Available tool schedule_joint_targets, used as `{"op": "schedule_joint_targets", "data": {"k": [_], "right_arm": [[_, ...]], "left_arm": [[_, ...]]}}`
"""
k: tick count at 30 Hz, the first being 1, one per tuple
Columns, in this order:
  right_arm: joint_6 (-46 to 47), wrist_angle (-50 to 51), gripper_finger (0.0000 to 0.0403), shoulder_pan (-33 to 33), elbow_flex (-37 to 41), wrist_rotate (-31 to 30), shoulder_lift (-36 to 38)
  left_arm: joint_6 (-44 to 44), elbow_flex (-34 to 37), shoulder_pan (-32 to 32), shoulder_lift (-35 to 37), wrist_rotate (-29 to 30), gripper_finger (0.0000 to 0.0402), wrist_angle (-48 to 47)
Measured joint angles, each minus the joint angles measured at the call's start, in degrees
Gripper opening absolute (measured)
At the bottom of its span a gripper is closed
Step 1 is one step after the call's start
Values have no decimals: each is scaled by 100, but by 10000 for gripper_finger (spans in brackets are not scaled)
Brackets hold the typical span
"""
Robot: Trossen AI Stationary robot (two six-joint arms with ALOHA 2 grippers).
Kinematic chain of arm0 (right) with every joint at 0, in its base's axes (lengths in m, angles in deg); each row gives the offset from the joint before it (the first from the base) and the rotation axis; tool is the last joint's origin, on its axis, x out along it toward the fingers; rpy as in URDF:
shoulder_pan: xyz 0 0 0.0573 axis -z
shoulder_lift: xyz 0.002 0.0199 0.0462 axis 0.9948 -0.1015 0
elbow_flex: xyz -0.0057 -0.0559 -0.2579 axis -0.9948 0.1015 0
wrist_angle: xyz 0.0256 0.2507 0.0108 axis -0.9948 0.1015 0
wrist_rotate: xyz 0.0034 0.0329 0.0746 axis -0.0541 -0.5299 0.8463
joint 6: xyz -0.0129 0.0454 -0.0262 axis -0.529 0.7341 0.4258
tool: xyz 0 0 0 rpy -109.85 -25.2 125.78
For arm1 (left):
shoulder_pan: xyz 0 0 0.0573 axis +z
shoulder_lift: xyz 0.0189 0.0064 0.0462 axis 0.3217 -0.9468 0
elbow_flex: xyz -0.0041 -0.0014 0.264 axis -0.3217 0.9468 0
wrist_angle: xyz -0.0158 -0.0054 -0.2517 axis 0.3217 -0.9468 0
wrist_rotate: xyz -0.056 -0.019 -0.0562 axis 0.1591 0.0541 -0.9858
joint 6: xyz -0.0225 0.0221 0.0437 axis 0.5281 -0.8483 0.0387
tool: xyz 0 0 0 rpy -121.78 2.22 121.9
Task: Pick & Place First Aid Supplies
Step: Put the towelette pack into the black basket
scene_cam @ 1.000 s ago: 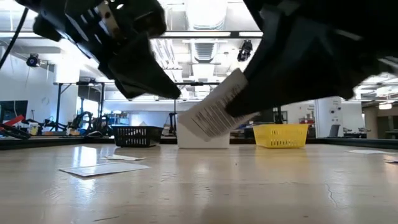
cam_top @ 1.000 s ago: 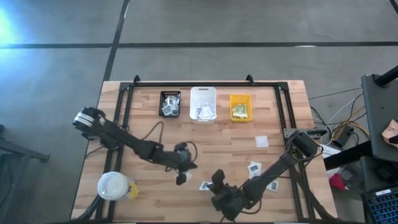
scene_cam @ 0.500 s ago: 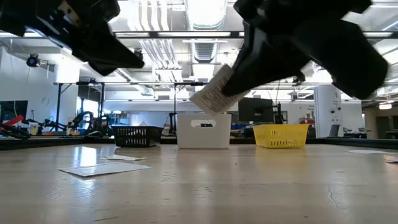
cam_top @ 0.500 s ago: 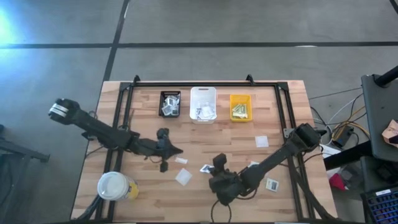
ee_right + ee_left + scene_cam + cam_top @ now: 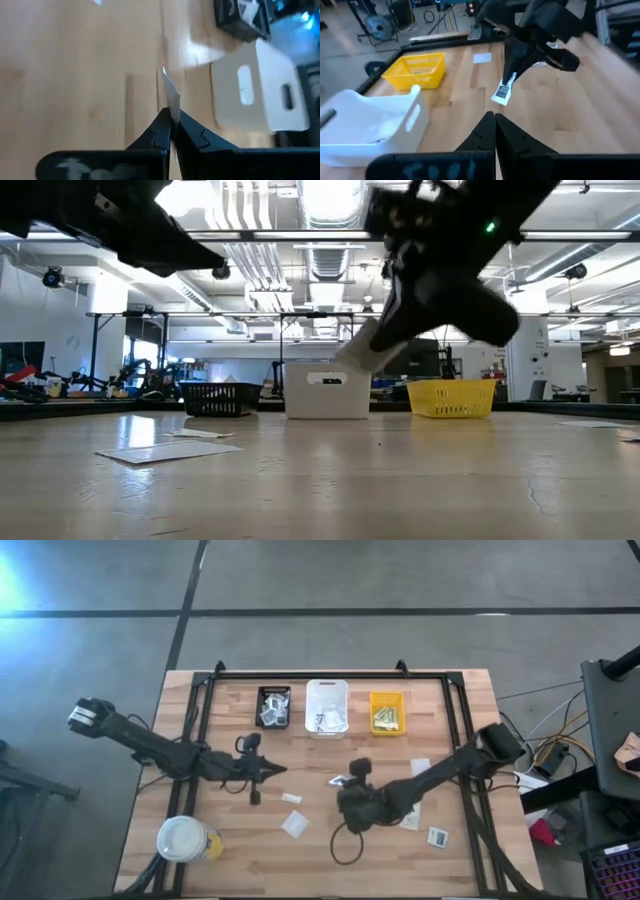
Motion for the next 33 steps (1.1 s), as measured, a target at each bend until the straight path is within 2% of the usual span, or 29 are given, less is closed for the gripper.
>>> {"op": "schedule_joint_targets", "data": {"k": [4, 11, 15, 18, 22, 27, 33], "right_arm": [[326, -590, 8, 191, 525, 99, 208], [284, -2604, 8, 515, 1431, 304, 714], [257, -3881, 8, 711, 1818, 644, 827], [84, -4861, 8, 848, 2067, 1108, 825], [39, -5719, 8, 983, 2303, 1358, 814], [-34, -6044, 8, 1001, 2293, 1406, 810], [-431, -6314, 8, 1108, 2234, 1805, 805]], "left_arm": [[-405, -2, 141, -14, 0, 35, -10], [-664, 14, 541, -166, 1, 128, 7], [-536, 24, 682, -224, -63, 163, 15], [-418, 28, 718, -314, -414, 172, 157], [-348, 34, 731, -494, -943, 174, 587], [-162, 30, 744, -754, -969, 174, 1044], [-184, 7, 882, -1239, -1017, 174, 1528]]}}
